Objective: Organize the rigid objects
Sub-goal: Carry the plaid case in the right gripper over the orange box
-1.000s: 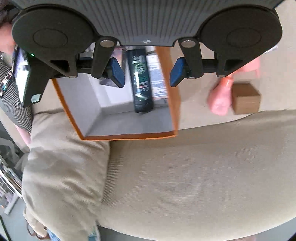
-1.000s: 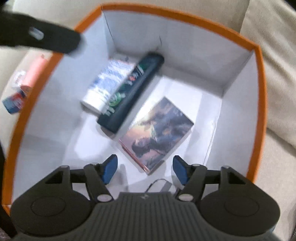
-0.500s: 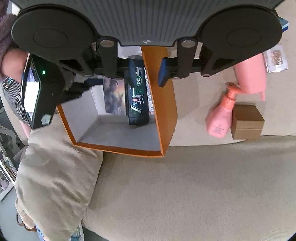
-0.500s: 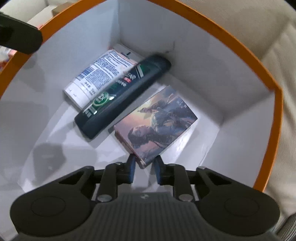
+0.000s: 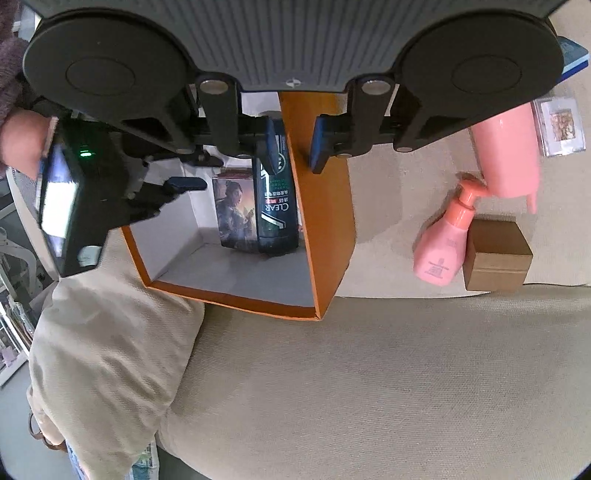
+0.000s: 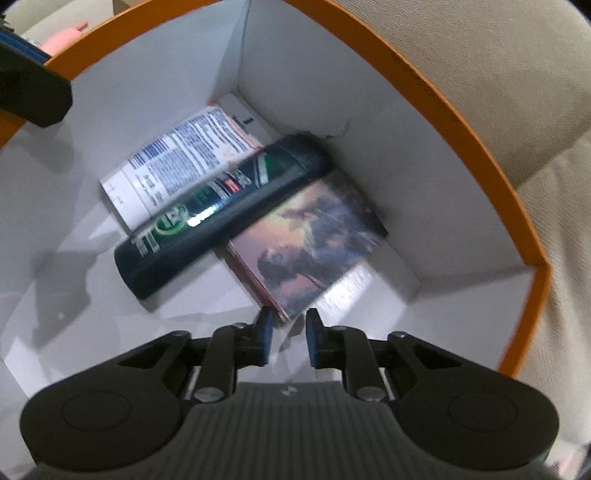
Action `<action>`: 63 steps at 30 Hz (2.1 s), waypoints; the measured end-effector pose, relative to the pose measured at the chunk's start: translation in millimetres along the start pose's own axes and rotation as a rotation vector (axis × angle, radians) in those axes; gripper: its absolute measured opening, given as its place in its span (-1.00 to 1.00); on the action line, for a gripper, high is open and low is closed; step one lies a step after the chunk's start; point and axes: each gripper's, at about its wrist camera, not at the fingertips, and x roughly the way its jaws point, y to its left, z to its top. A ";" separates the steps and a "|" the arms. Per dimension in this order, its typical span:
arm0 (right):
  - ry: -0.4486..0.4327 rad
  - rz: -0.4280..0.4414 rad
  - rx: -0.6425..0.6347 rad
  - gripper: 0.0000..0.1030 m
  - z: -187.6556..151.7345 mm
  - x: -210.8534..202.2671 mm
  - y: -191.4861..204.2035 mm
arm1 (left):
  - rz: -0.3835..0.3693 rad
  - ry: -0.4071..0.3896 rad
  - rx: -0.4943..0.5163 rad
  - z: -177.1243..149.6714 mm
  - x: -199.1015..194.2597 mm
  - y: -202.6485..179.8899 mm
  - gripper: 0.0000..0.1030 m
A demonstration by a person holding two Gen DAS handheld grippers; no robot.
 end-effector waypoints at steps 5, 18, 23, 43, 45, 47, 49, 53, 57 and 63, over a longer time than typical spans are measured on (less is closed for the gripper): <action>0.023 0.090 0.222 -0.31 -20.9 -25.9 -0.3 | -0.007 -0.017 -0.004 -6.9 -9.4 1.9 -0.53; 0.194 -0.035 0.618 0.02 -81.8 -38.8 53.5 | -0.053 -0.007 -0.033 -32.9 -19.1 10.4 -0.53; 0.257 -0.084 0.678 0.07 -82.0 -21.2 58.3 | -0.079 -0.015 -0.049 -36.9 -23.0 16.0 -0.53; 0.174 -0.058 0.704 -0.65 -93.9 -47.7 32.9 | -0.097 -0.015 -0.066 -40.8 -22.7 15.6 -0.53; 0.166 -0.089 0.702 -0.70 -95.7 -50.8 29.1 | -0.097 -0.015 -0.066 -41.0 -22.8 14.6 -0.53; 0.168 -0.110 0.682 -0.71 -94.0 -50.9 27.5 | -0.095 -0.014 -0.064 -40.8 -22.7 13.0 -0.53; 0.174 -0.108 0.669 -0.68 -90.6 -46.0 28.9 | -0.094 -0.013 -0.062 -40.6 -22.5 11.8 -0.53; 0.186 -0.137 0.592 -0.59 -79.9 -32.6 37.4 | -0.090 -0.010 -0.057 -41.3 -22.7 10.7 -0.53; 0.155 -0.157 0.583 -0.63 -75.7 -36.8 41.1 | -0.082 -0.009 -0.056 -40.6 -21.7 11.5 -0.53; 0.041 -0.202 0.594 -0.73 -55.7 -55.0 27.3 | -0.072 -0.007 -0.067 -31.2 -14.2 11.0 -0.53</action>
